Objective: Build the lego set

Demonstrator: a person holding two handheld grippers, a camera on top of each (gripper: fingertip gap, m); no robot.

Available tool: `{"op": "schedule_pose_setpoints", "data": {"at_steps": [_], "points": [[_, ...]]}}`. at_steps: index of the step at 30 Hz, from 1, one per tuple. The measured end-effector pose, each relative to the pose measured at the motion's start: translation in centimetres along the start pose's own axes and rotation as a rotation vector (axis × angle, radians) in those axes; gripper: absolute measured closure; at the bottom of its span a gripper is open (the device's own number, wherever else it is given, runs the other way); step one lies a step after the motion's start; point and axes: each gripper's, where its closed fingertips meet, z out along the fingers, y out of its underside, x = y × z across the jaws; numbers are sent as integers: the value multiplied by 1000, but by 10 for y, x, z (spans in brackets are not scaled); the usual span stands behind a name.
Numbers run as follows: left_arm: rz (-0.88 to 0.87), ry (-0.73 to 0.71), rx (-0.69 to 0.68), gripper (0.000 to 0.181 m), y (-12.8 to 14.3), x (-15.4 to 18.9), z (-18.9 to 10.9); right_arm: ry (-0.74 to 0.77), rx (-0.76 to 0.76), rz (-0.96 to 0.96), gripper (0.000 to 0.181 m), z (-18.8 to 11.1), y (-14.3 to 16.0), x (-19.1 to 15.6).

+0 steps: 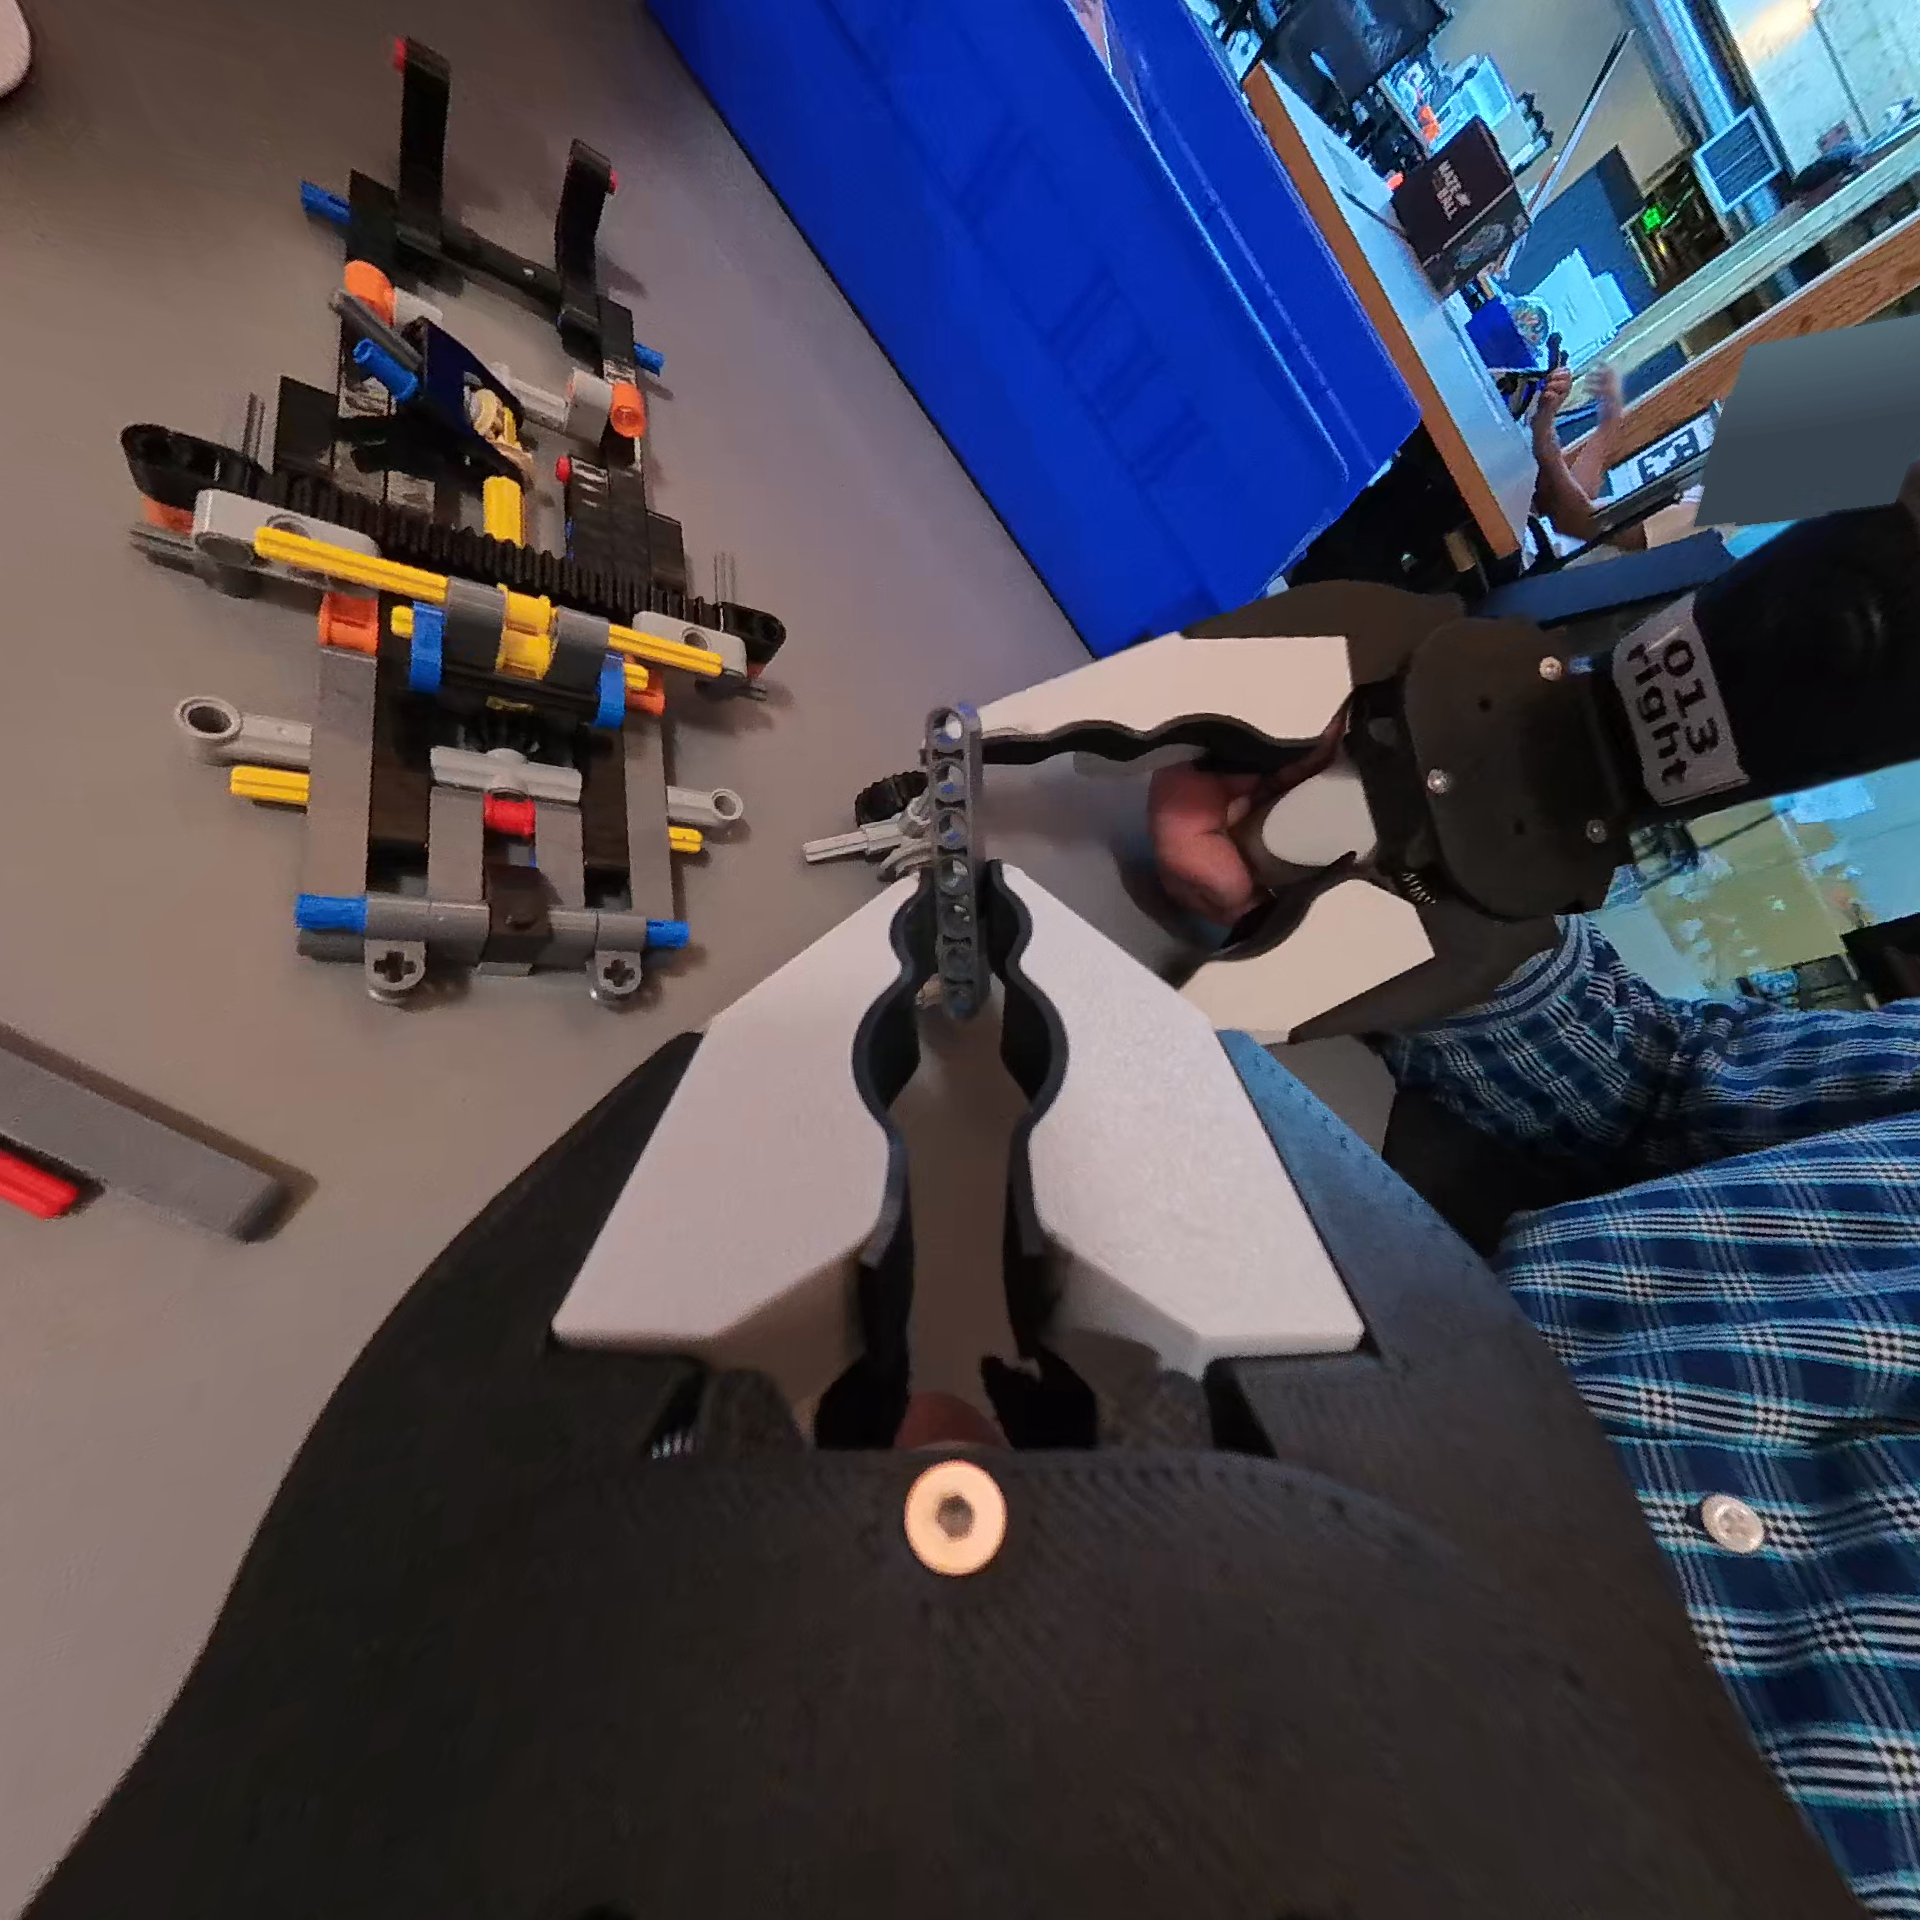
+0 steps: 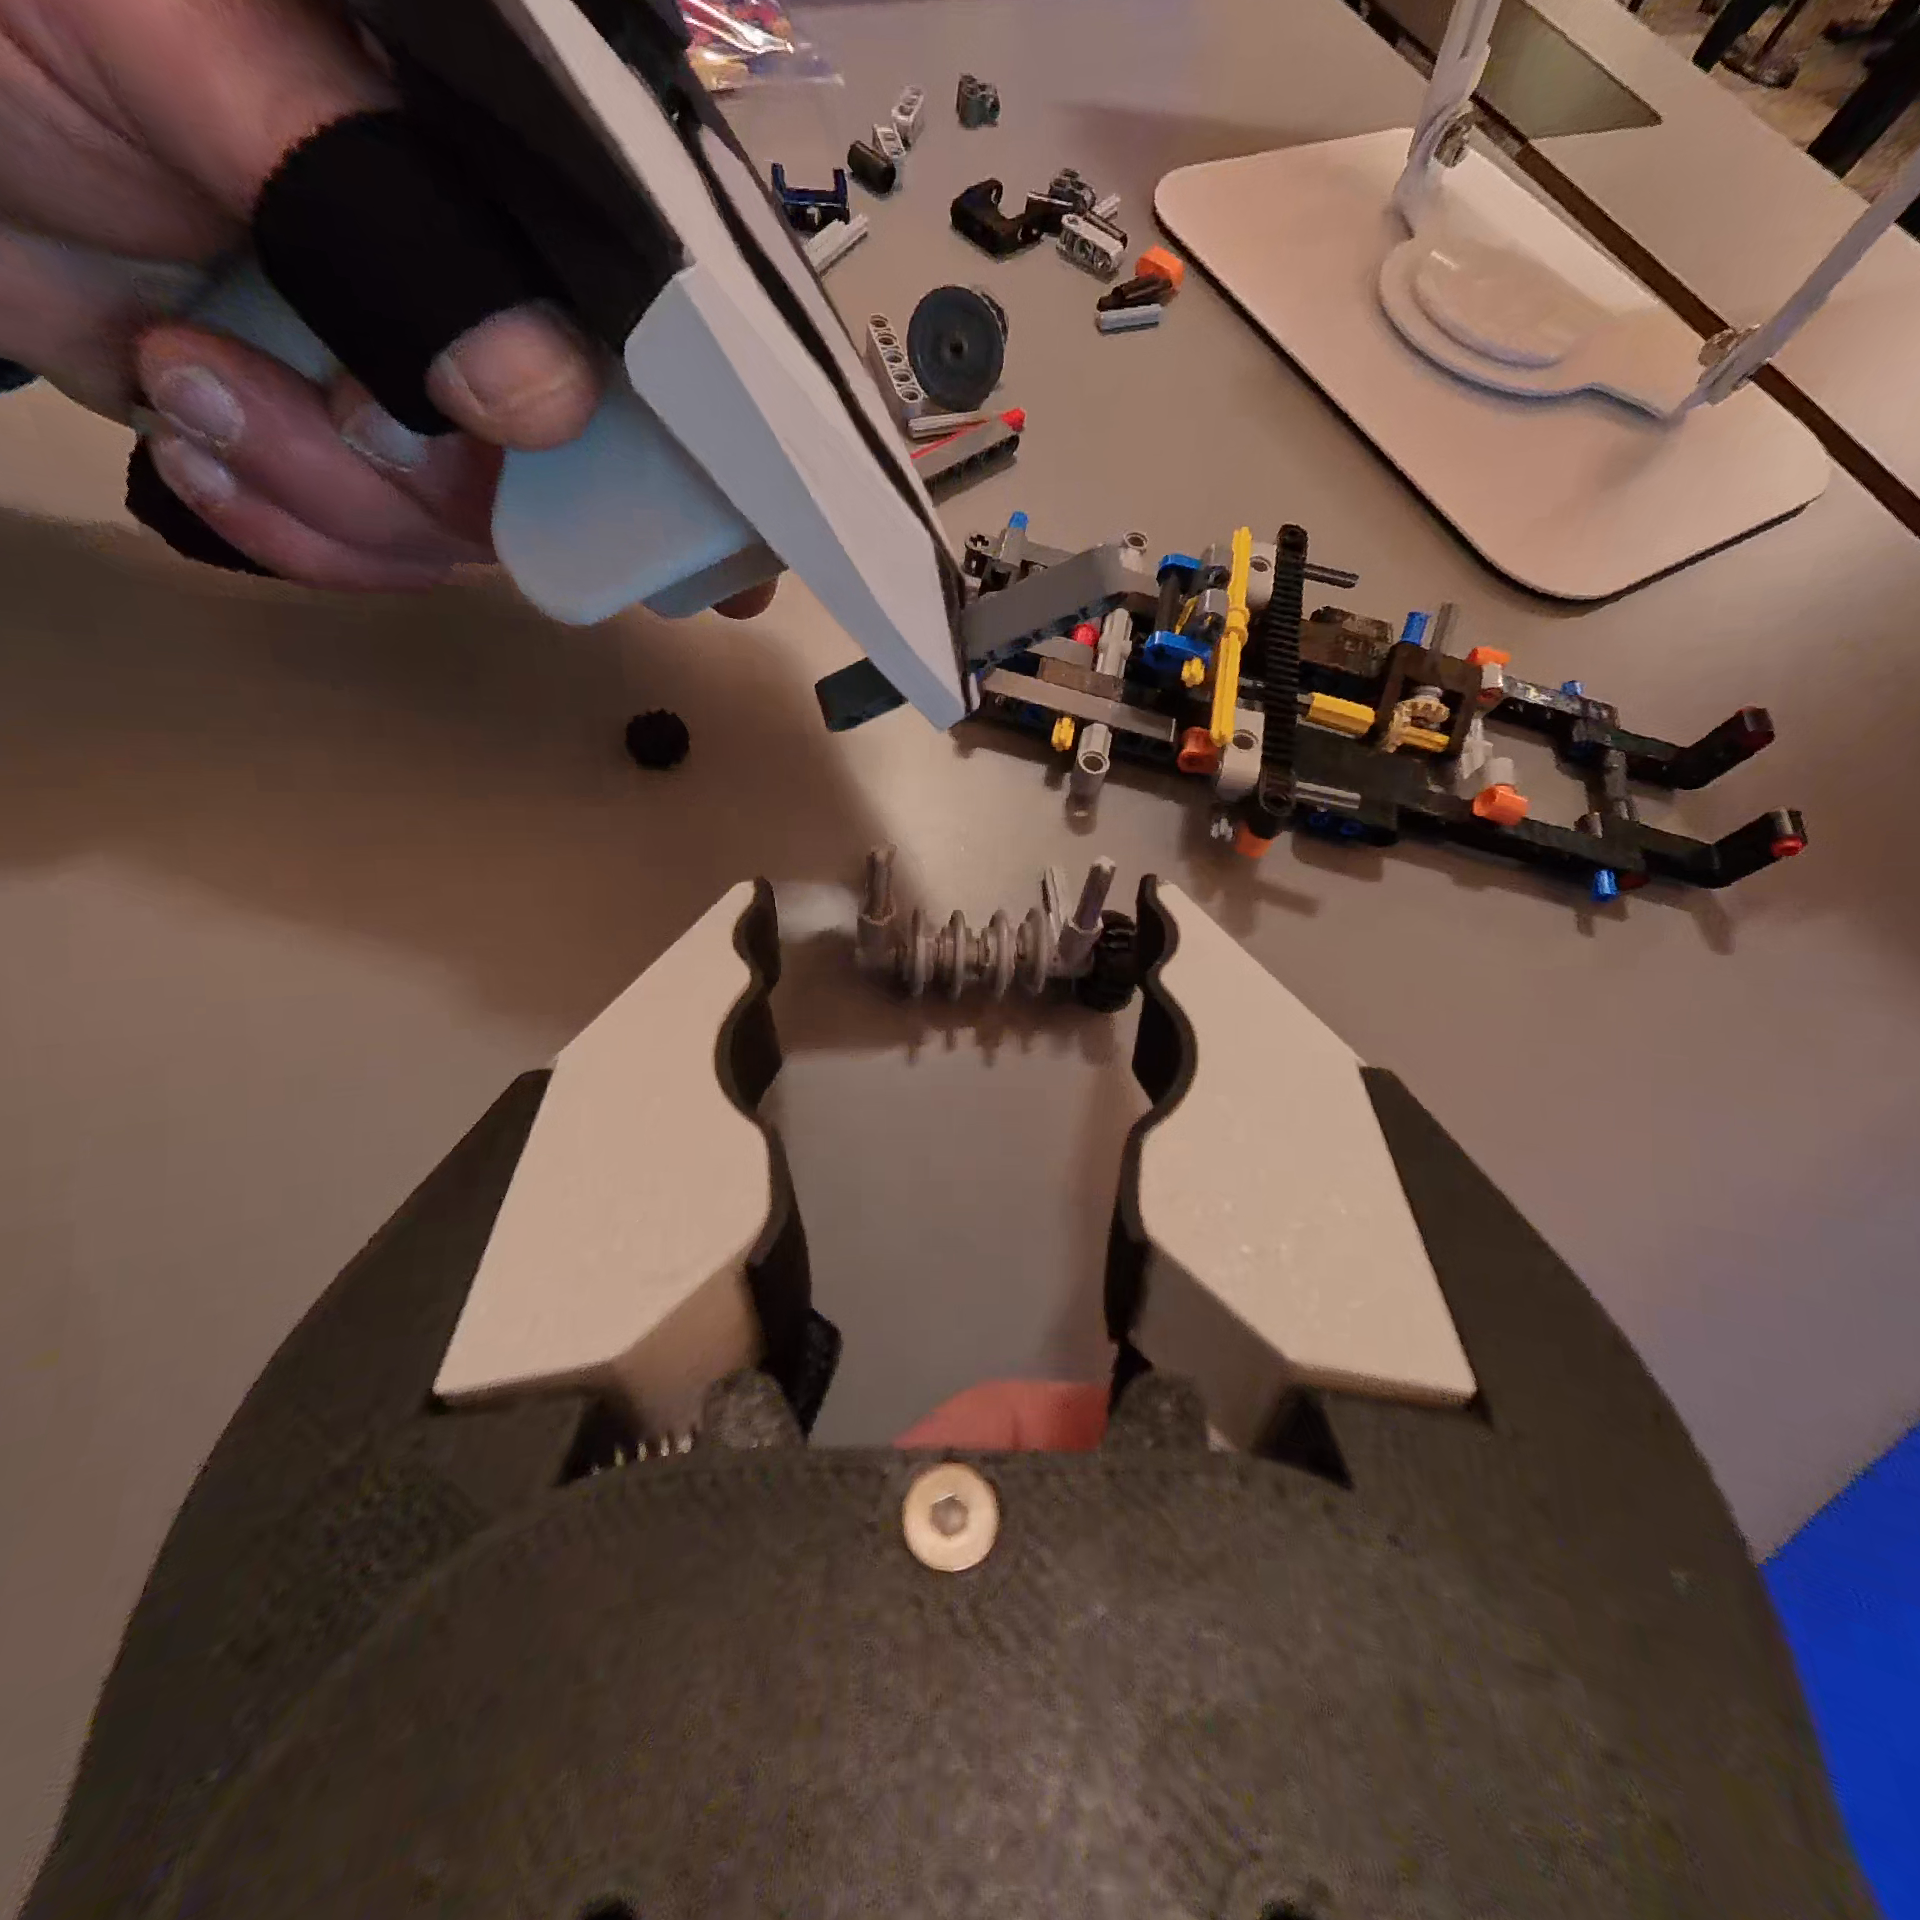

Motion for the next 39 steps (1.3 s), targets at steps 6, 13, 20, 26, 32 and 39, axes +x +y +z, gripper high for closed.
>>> {"op": "schedule_pose_setpoints", "data": {"at_steps": [6, 13, 20, 26, 32, 39], "points": [[-10, 10, 10, 175, -1, -1, -1, 11, -31, 29, 135, 7, 4, 6], [-27, 16, 9, 175, 3, -2, 0, 2, -21, 38, 136, 4, 4, 5], [-53, 15, 2, 175, 7, -5, 2, -7, 28, 49, 138, -3, -1, 4], [-124, 94, 45, 175, 2, 2, -2, -18, 144, 42, 137, -19, -16, 2], [-245, 299, 175, 176, -12, 23, -20, -17, 309, -41, 137, -46, -44, -2], [-339, 433, 242, 176, -15, 37, -30, 8, 402, -210, 137, -63, -64, -13]]}}
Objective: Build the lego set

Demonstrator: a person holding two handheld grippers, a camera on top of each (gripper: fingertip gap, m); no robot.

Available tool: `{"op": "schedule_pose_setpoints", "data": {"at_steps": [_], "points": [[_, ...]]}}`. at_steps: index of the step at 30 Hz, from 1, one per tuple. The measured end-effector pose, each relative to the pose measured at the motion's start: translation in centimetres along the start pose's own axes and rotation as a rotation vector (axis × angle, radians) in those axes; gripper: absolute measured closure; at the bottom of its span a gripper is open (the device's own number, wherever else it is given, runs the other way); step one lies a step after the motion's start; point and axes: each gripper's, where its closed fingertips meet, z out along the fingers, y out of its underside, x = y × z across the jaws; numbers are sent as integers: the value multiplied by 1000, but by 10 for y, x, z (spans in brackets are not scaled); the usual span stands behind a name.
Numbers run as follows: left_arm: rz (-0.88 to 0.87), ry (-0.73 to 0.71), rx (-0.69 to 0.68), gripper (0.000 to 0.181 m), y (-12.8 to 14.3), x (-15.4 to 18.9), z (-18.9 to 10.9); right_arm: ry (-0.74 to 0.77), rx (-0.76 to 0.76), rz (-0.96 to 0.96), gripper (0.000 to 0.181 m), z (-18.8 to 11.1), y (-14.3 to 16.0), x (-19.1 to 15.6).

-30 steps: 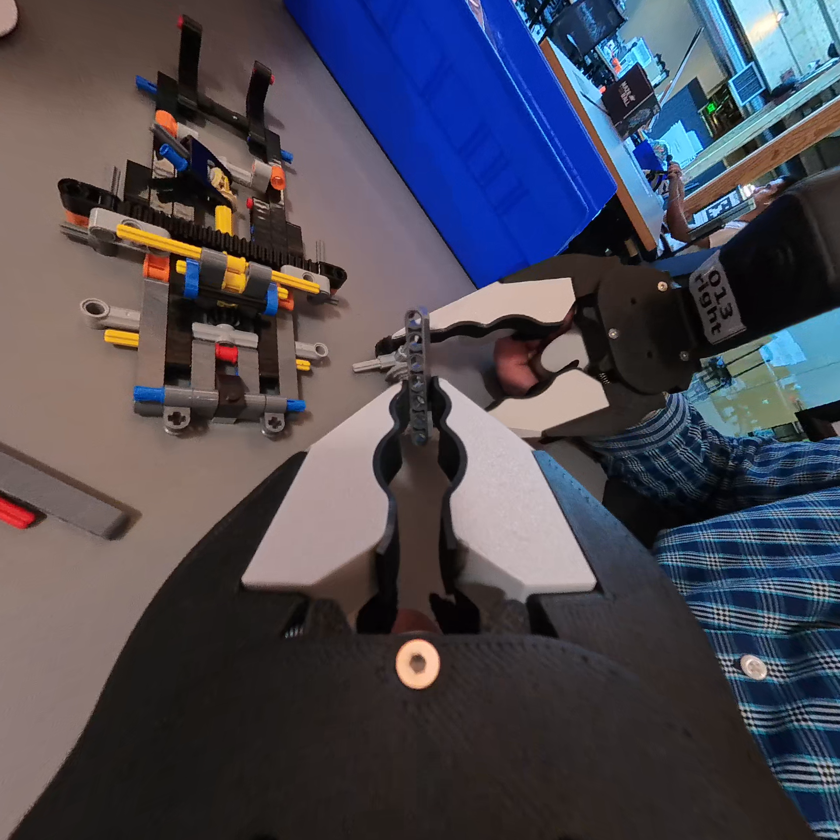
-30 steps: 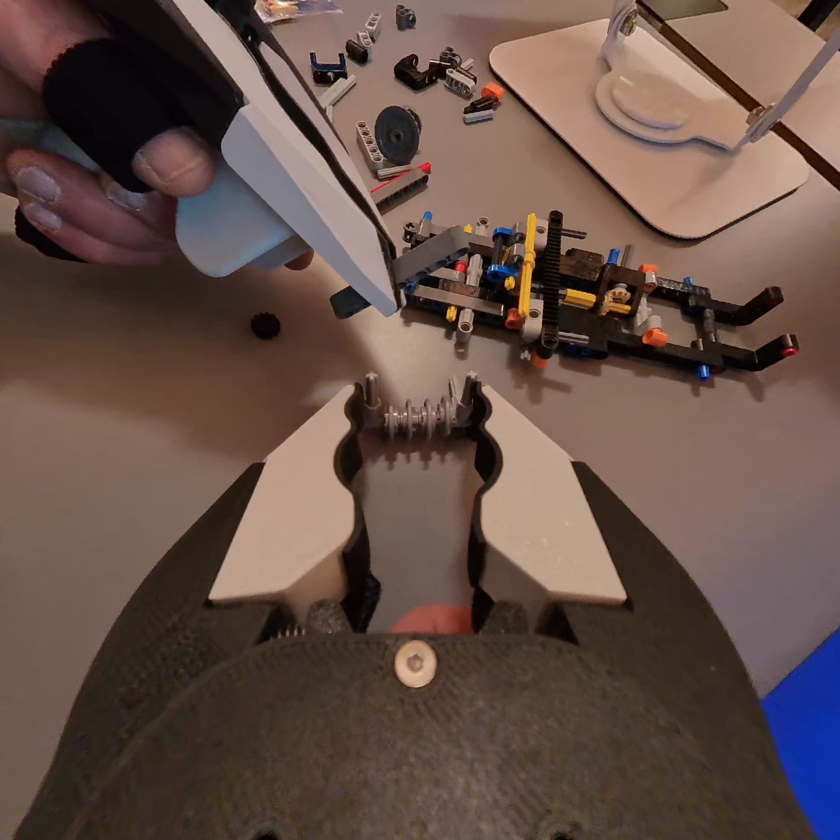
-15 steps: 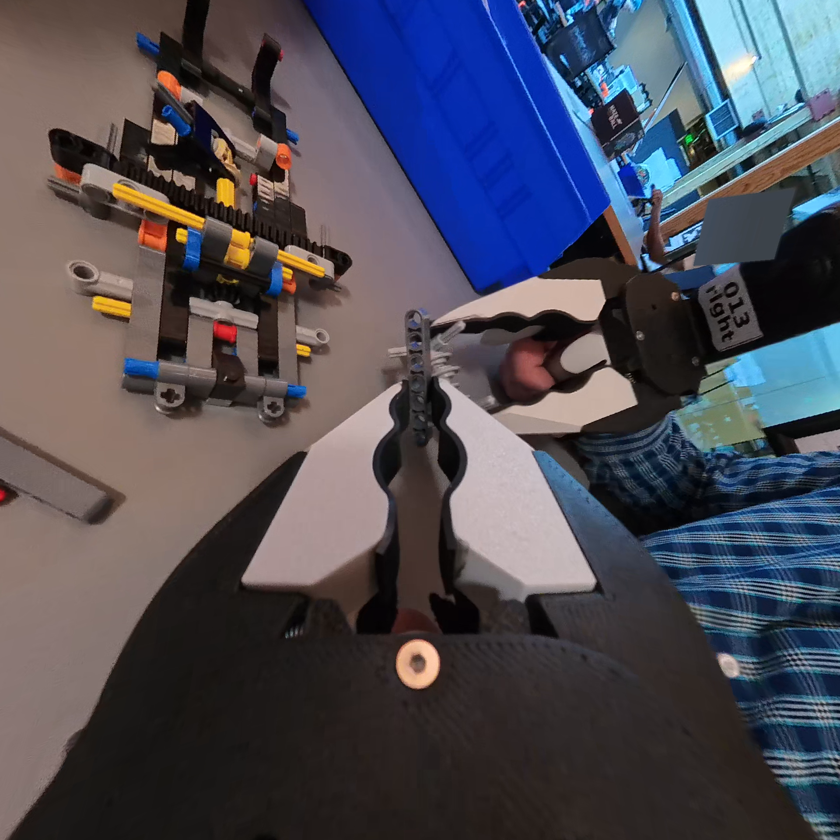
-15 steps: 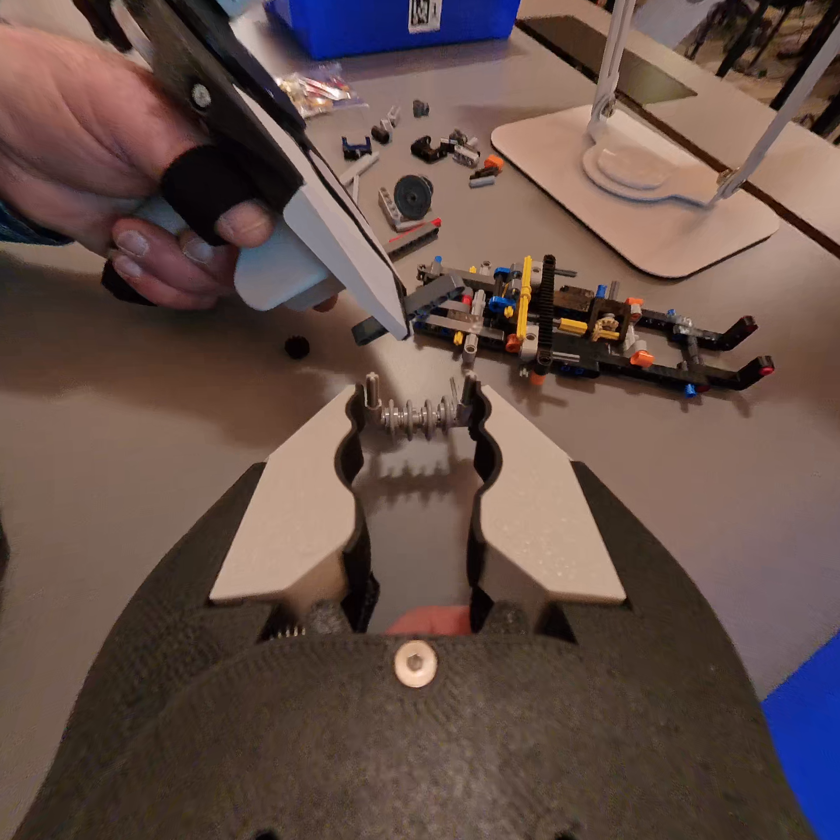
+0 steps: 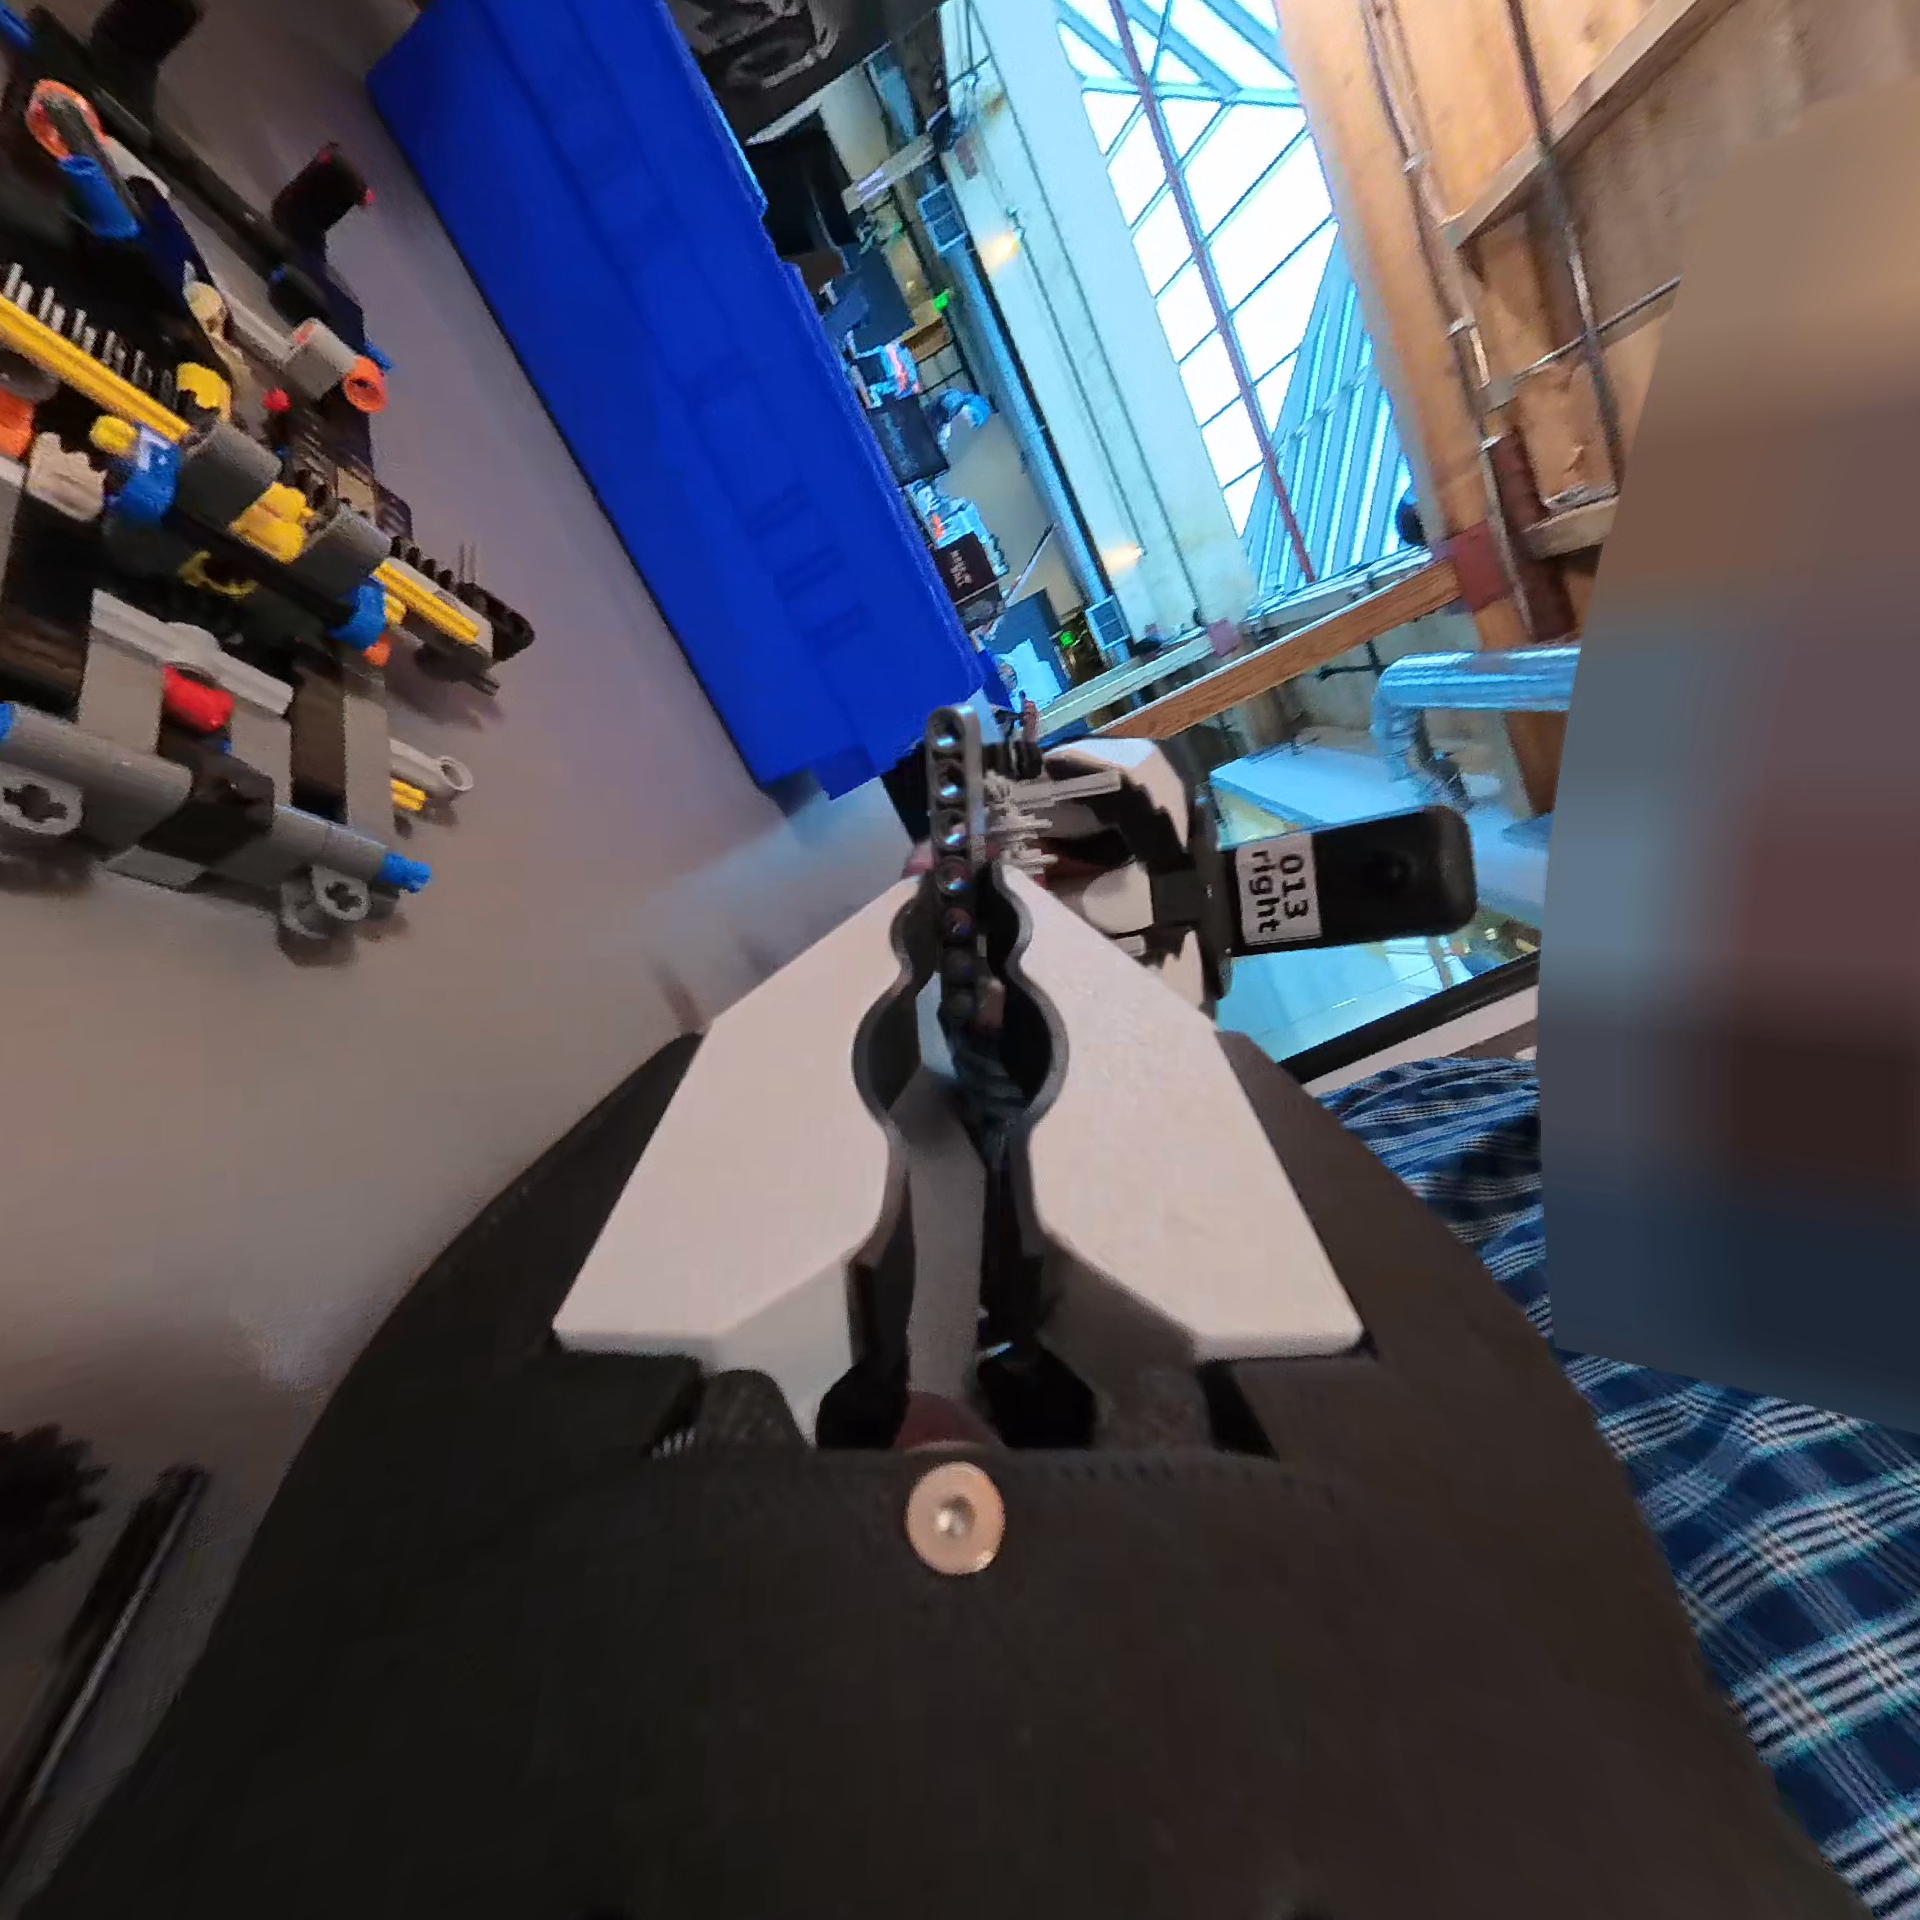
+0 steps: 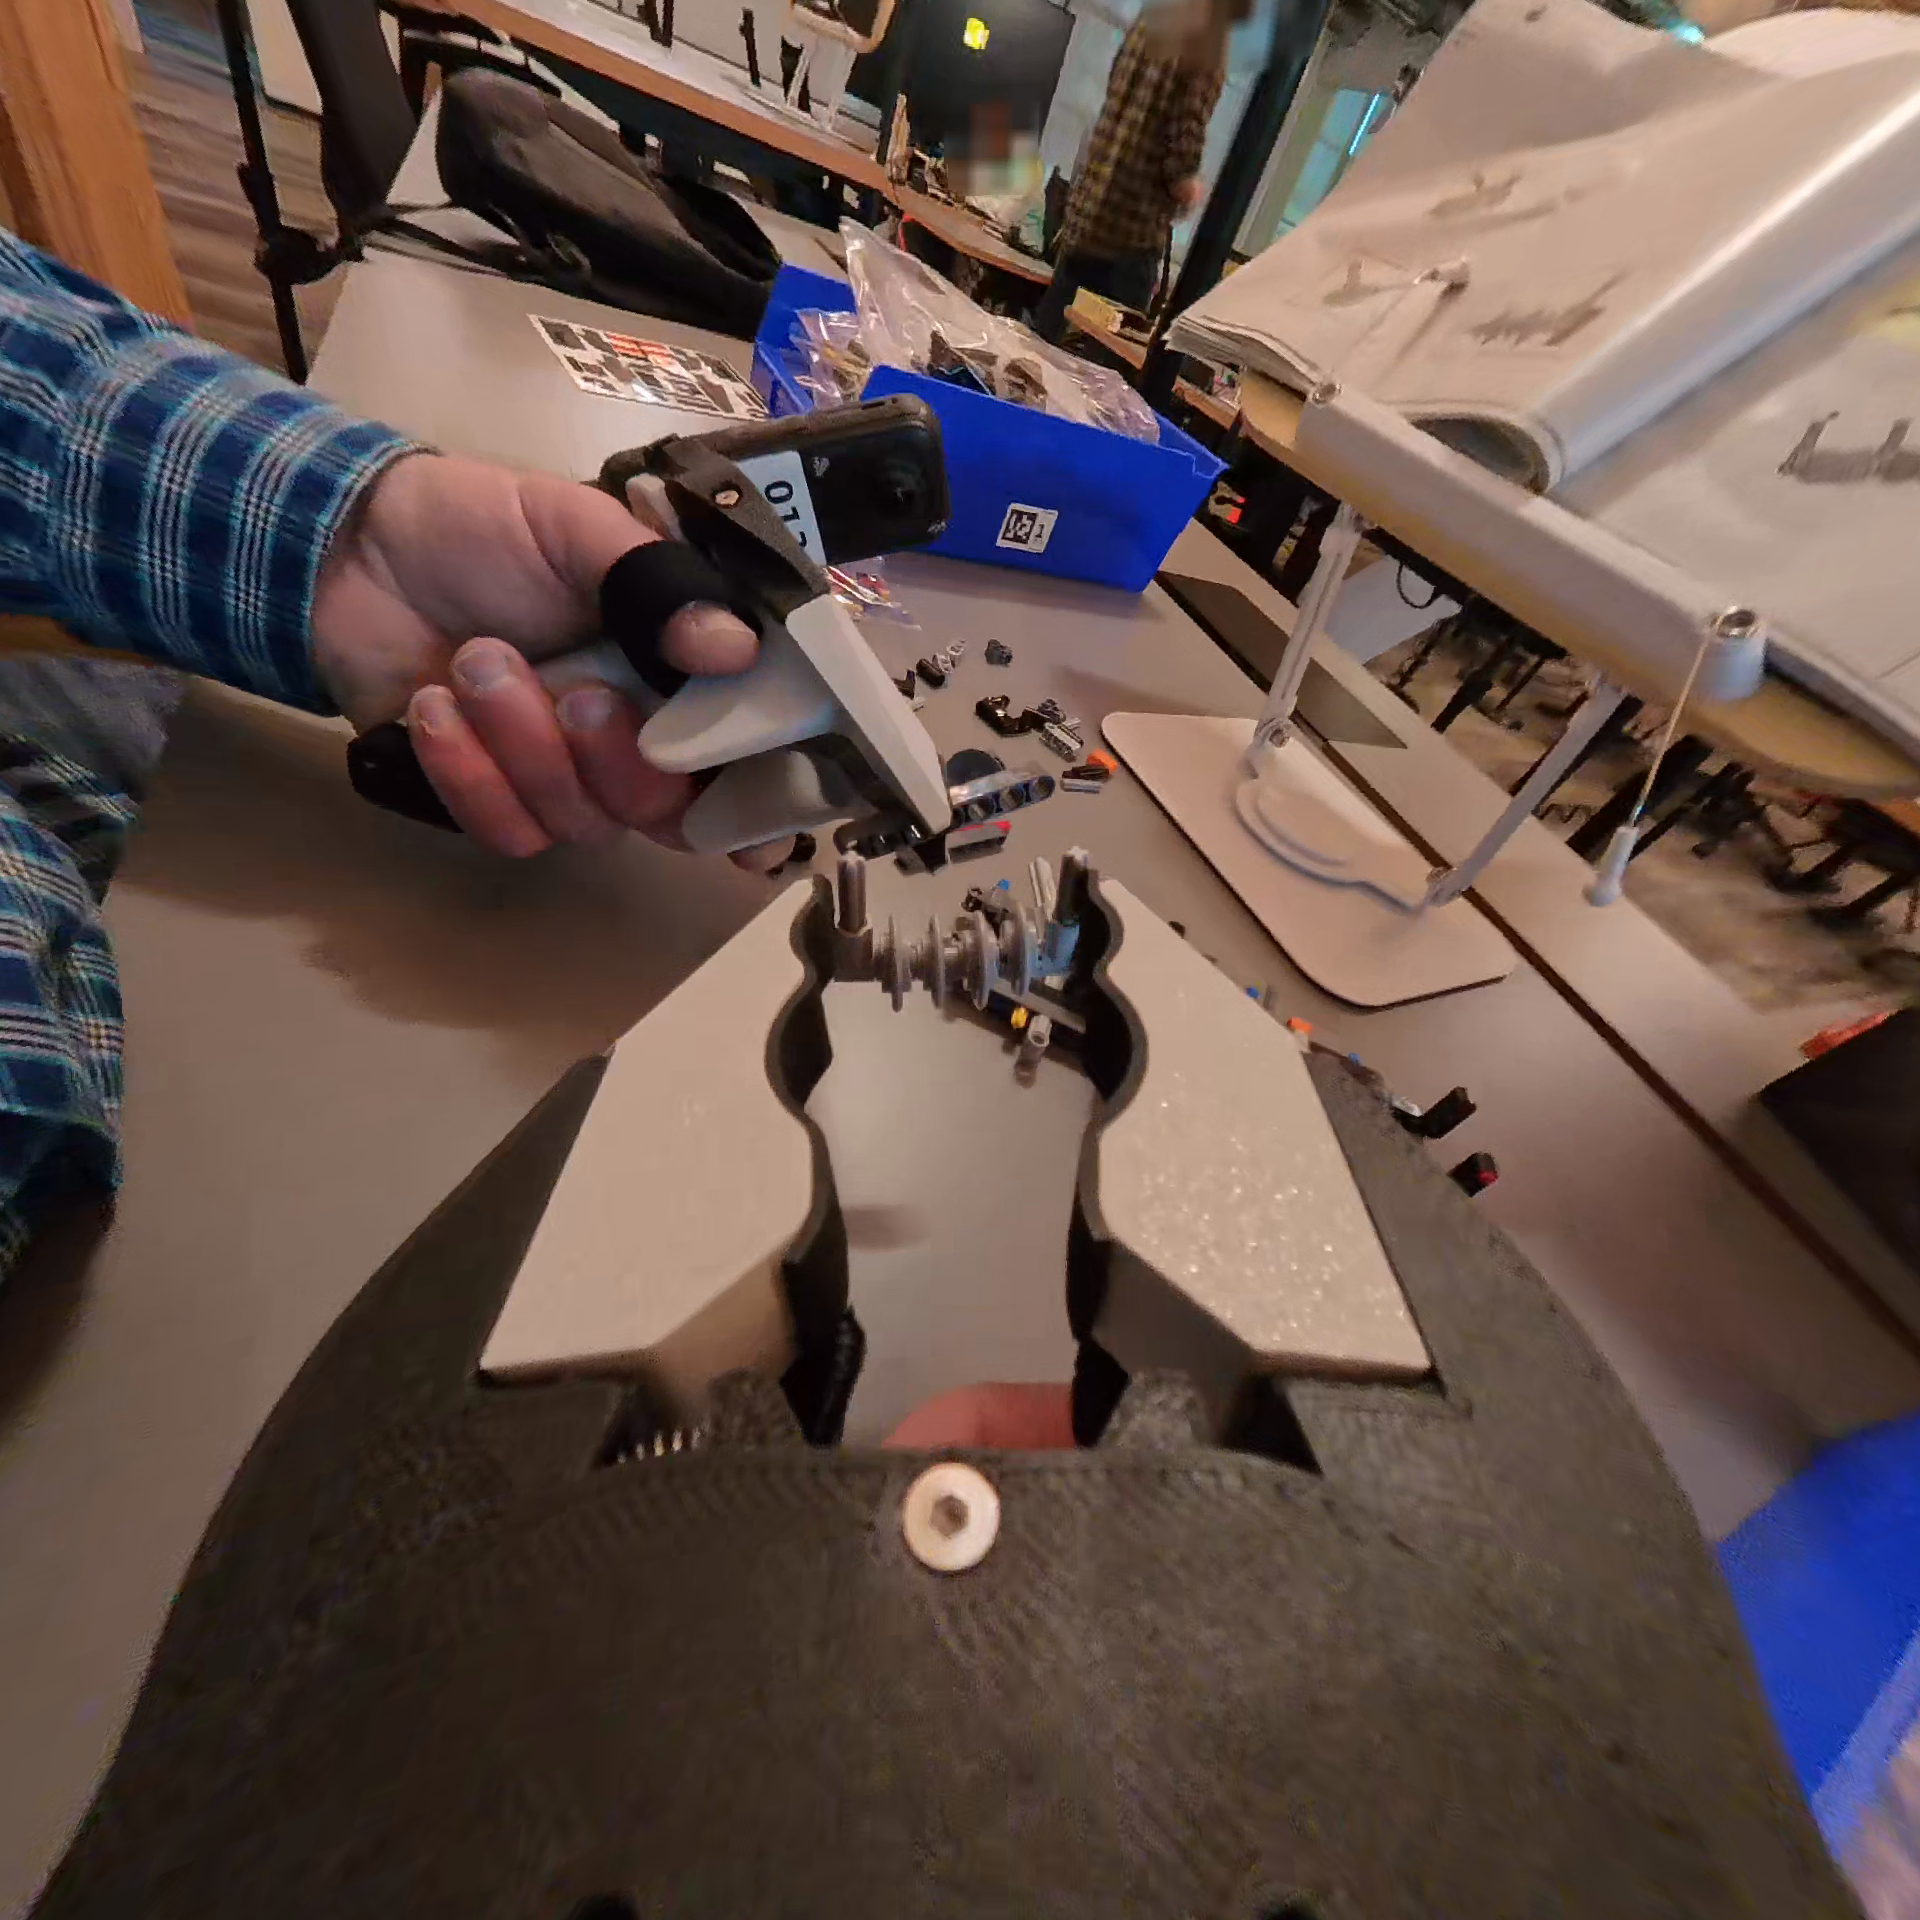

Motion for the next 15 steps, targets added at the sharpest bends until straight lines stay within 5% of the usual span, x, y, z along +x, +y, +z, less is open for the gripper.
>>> {"op": "schedule_pose_setpoints", "data": {"at_steps": [15], "points": [[-47, 62, -16, 176, 11, 8, 6, -26, -21, -165, 137, 6, -2, -10]]}}
